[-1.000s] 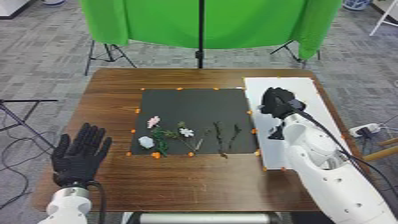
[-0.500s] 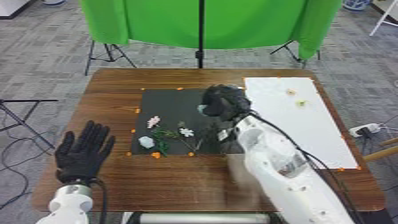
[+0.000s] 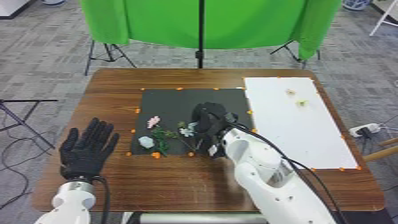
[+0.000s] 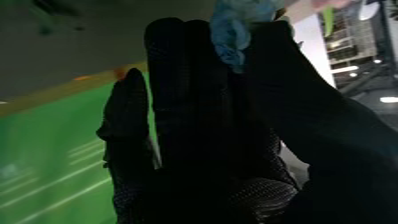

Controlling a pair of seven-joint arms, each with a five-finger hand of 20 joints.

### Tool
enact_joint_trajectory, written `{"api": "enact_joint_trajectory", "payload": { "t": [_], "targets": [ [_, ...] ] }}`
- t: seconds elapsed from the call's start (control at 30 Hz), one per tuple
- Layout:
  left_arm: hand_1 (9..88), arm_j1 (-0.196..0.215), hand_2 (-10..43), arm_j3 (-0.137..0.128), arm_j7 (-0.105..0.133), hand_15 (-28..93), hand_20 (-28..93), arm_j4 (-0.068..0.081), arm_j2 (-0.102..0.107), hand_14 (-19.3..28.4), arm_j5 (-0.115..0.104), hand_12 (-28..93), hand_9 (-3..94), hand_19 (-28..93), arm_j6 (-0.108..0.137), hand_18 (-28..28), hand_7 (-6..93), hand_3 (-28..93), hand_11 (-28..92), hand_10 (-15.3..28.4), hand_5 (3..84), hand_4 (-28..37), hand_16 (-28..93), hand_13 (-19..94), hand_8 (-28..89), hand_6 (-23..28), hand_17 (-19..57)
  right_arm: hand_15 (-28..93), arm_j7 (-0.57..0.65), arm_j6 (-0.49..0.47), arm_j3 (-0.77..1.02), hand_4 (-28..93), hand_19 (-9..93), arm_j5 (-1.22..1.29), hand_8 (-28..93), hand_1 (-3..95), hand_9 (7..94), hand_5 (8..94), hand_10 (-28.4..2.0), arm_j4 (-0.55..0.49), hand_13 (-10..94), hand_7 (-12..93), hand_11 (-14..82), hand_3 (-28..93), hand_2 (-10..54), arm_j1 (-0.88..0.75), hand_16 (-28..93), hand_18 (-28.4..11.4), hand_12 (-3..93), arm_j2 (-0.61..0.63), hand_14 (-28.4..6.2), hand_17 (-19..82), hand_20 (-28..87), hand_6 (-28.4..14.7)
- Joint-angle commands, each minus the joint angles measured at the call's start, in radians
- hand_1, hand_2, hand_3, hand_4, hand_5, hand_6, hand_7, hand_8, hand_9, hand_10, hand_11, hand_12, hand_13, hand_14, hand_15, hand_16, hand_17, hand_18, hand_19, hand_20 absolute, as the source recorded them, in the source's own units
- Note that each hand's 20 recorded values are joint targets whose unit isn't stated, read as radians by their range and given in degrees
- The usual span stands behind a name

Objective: Arrange flowers

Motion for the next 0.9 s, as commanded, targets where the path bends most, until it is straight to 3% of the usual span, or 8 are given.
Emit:
{"api": "enact_joint_trajectory", "payload": {
  "t": [0.03,0.13,0.33,0.47,0.7,0.8,0.9],
  "targets": [
    [26.9,0.018,15.3,-0.001,-0.005,41,13,0.003,-0.009,16.1,-0.001,11,39.7,37,0.0,14.1,17.7,77,26,16.1,48.7,-28.3,-8,30,-10,10.9,-8.2,48,0.013,0.006,-0.001,-28,84,-0.015,-12,51.5,68.9,63.6,-12.9,0.002,59,23,21.0,77,-9.5,-0.004,29,-21.7,22.0,-0.001,-9.1,27,40,-0.9],
    [26.9,0.016,15.3,0.003,-0.002,41,13,0.003,-0.01,16.1,-0.002,11,39.7,37,-0.002,14.1,17.7,77,26,16.1,48.8,-28.3,-8,30,-10,11.0,-8.2,49,0.012,-0.012,0.0,-28,84,-0.015,-16,50.9,66.4,62.2,-13.5,-0.005,58,23,22.9,78,-9.5,-0.012,28,-21.7,17.2,-0.002,-9.5,27,40,-0.7],
    [27.6,0.014,14.7,0.002,0.011,41,13,0.004,-0.008,15.9,-0.01,11,39.8,37,-0.004,14.2,18.2,77,26,16.0,49.1,-28.3,-8,30,-11,10.4,-8.3,51,0.016,-0.054,0.015,-28,84,0.0,-16,47.0,64.0,61.4,-14.1,-0.01,56,22,20.8,82,-9.5,-0.012,22,-21.7,16.4,-0.005,-11.2,25,40,-1.1],
    [27.6,0.012,14.5,0.006,0.007,40,13,0.004,-0.015,15.9,-0.012,11,39.8,37,-0.003,14.2,18.2,77,26,16.0,49.2,-28.3,-8,30,-11,10.5,-8.3,53,0.028,-0.058,0.037,-28,83,0.029,-16,44.5,62.5,59.8,-15.0,-0.03,54,21,20.2,84,-9.5,-0.015,19,-21.9,16.4,-0.003,-12.2,25,41,-1.5],
    [27.5,0.023,14.4,0.007,0.022,41,13,0.0,-0.021,15.9,-0.018,11,39.8,37,-0.01,14.2,17.9,77,26,16.0,49.2,-28.3,-8,30,-11,10.6,-8.3,53,0.083,0.043,0.178,-28,80,0.061,-15,41.2,56.5,54.5,-16.4,-0.126,50,20,18.1,83,-9.5,-0.077,15,-22.2,15.6,0.067,-13.8,24,39,-2.8],
    [27.4,0.032,14.2,0.004,0.029,41,13,-0.004,-0.022,15.9,-0.014,11,39.8,37,-0.016,14.3,17.8,78,26,16.0,49.1,-28.3,-8,30,-10,10.7,-8.3,44,0.152,0.072,0.281,-28,71,0.073,-15,39.7,52.4,52.4,-17.1,-0.149,47,19,16.2,84,-9.5,-0.116,12,-21.6,15.0,0.124,-14.5,21,34,-3.5],
    [27.4,0.047,14.1,-0.003,0.037,40,13,-0.01,-0.018,15.9,-0.018,11,39.8,37,-0.016,14.3,17.7,78,26,15.9,49.0,-28.3,-8,30,-10,10.7,-8.3,37,0.233,0.114,0.364,-28,67,0.096,-14,38.8,49.5,51.1,-17.5,-0.107,43,18,14.3,84,-9.5,-0.124,12,-21.0,14.5,0.183,-15.0,20,30,-4.1]
  ]
}}
